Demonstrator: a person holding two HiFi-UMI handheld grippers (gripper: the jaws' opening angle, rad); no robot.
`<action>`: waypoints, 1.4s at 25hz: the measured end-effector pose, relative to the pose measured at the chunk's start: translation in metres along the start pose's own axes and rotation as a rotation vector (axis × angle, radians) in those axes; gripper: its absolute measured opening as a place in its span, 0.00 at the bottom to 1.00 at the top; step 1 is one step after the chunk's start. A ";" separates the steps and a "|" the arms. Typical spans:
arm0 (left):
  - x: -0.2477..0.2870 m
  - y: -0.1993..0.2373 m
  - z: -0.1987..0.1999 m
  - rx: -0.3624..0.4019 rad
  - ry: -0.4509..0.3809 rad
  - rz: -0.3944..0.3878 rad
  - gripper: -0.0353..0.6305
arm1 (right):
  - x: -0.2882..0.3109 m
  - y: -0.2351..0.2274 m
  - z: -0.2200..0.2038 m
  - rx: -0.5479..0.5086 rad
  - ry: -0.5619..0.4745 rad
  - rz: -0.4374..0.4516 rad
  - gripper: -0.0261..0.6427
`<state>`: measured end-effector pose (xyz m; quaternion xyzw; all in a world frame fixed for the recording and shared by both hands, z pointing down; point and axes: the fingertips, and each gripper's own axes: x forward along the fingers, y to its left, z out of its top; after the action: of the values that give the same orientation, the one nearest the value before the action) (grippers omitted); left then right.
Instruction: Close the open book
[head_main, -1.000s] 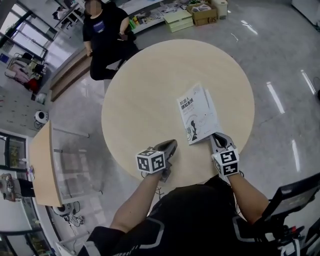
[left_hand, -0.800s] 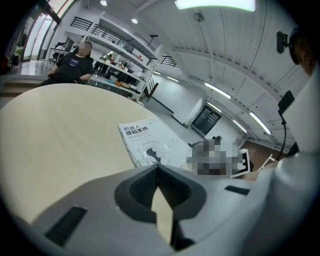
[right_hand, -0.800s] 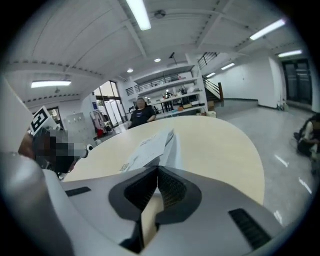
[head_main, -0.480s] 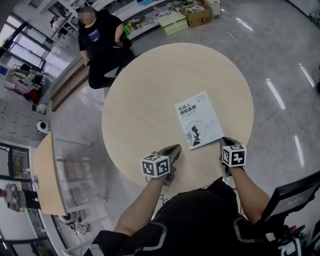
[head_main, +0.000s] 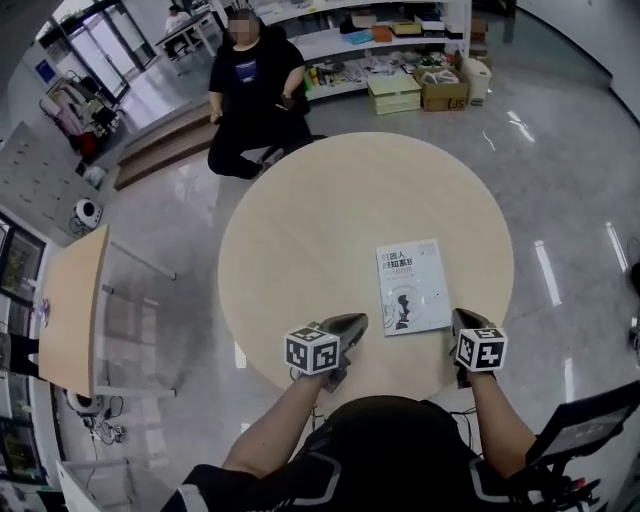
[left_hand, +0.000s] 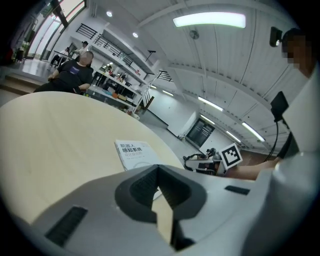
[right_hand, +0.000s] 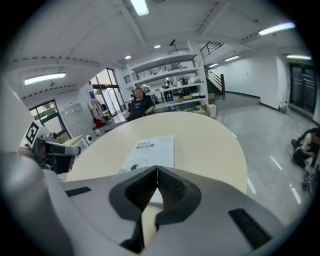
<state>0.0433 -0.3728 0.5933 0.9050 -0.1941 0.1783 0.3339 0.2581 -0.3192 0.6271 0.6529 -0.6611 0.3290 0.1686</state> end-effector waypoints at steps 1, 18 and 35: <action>-0.004 -0.001 0.004 0.004 -0.013 0.000 0.04 | -0.003 0.006 0.014 -0.030 -0.015 0.018 0.04; -0.128 -0.033 0.024 0.098 -0.335 0.170 0.04 | -0.055 0.109 0.079 -0.226 -0.200 0.286 0.04; -0.161 -0.159 -0.027 0.182 -0.464 0.192 0.04 | -0.153 0.121 0.041 -0.272 -0.352 0.334 0.04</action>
<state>-0.0259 -0.2055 0.4548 0.9255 -0.3333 0.0135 0.1792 0.1630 -0.2393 0.4710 0.5535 -0.8168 0.1417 0.0807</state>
